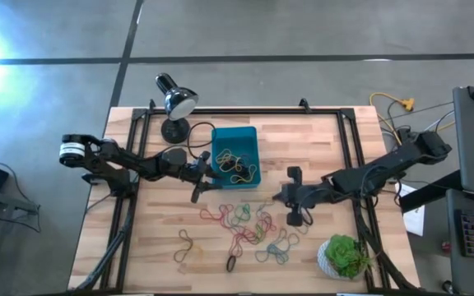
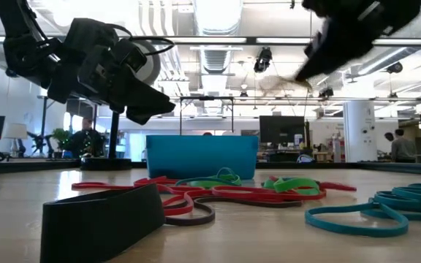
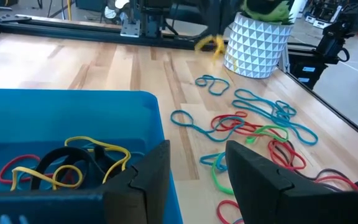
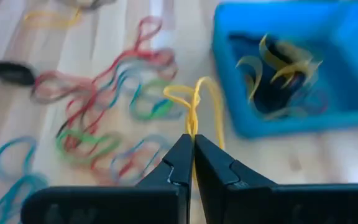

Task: Pick and place rubber bands into bin
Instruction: Put the yellow rubber band into the blue bin

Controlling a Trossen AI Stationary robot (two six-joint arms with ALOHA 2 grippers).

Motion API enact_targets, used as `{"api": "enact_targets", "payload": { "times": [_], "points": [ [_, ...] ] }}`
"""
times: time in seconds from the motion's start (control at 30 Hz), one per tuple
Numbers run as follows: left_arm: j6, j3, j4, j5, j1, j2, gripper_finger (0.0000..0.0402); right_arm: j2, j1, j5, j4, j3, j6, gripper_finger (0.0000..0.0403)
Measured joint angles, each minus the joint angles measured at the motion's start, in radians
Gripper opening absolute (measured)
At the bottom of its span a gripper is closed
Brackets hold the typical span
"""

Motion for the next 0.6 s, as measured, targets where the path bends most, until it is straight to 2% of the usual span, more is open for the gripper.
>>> {"api": "enact_targets", "payload": {
  "times": [0.2,0.6],
  "points": [
    [0.000,0.000,0.001,0.000,0.000,0.000,0.0141,0.015,-0.031,0.073,0.005,0.057,-0.138,0.0008],
    [0.000,0.000,0.001,0.001,-0.001,-0.002,0.0141,0.200,-0.215,0.077,0.081,0.162,-0.283,0.0008]
  ]
}}
